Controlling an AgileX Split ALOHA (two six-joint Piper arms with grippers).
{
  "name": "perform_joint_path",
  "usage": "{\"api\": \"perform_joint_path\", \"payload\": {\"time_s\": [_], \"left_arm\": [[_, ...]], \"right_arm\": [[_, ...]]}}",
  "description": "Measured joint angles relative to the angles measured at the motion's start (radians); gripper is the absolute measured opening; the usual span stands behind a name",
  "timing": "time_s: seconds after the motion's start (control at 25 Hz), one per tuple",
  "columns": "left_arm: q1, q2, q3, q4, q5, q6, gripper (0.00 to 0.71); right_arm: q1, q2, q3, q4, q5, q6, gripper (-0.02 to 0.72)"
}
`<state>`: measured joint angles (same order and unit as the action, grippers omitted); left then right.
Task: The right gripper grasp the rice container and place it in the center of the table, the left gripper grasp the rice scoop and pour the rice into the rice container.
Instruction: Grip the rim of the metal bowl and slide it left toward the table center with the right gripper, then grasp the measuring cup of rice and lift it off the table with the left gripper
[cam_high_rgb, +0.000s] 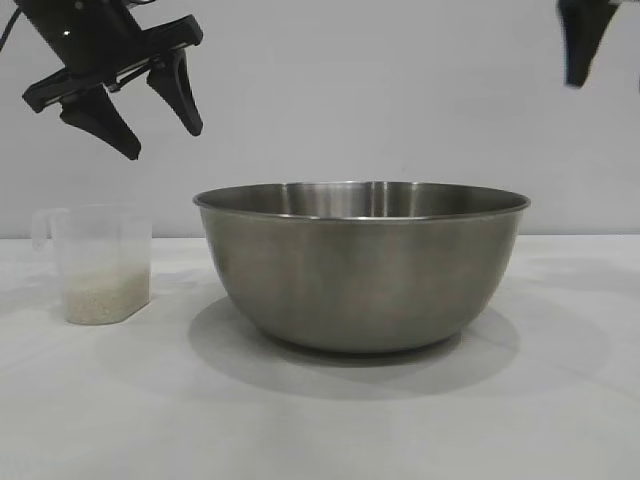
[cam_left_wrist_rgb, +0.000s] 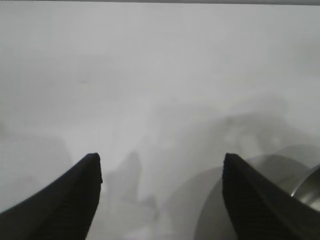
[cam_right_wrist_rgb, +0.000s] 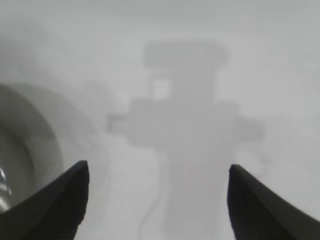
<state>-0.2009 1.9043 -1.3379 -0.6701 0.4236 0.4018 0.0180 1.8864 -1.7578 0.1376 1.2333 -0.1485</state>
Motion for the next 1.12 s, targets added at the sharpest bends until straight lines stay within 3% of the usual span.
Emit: {"api": "perform_joint_path", "payload": {"time_s": [0.56,0.92,1.12], "left_arm": [[0.0,0.0,0.0,0.0,0.01,0.002,0.45],[0.0,0.0,0.0,0.012,0.014,0.002,0.45],[0.0,0.0,0.0,0.016,0.014,0.002,0.45]], "right_arm": [[-0.028,-0.636,0.475,-0.009,0.012,0.001,0.531],[-0.028,-1.109,0.887,-0.009,-0.093,0.001,0.531],[-0.028,-1.351,1.073,-0.026,-0.098,0.001,0.531]]}}
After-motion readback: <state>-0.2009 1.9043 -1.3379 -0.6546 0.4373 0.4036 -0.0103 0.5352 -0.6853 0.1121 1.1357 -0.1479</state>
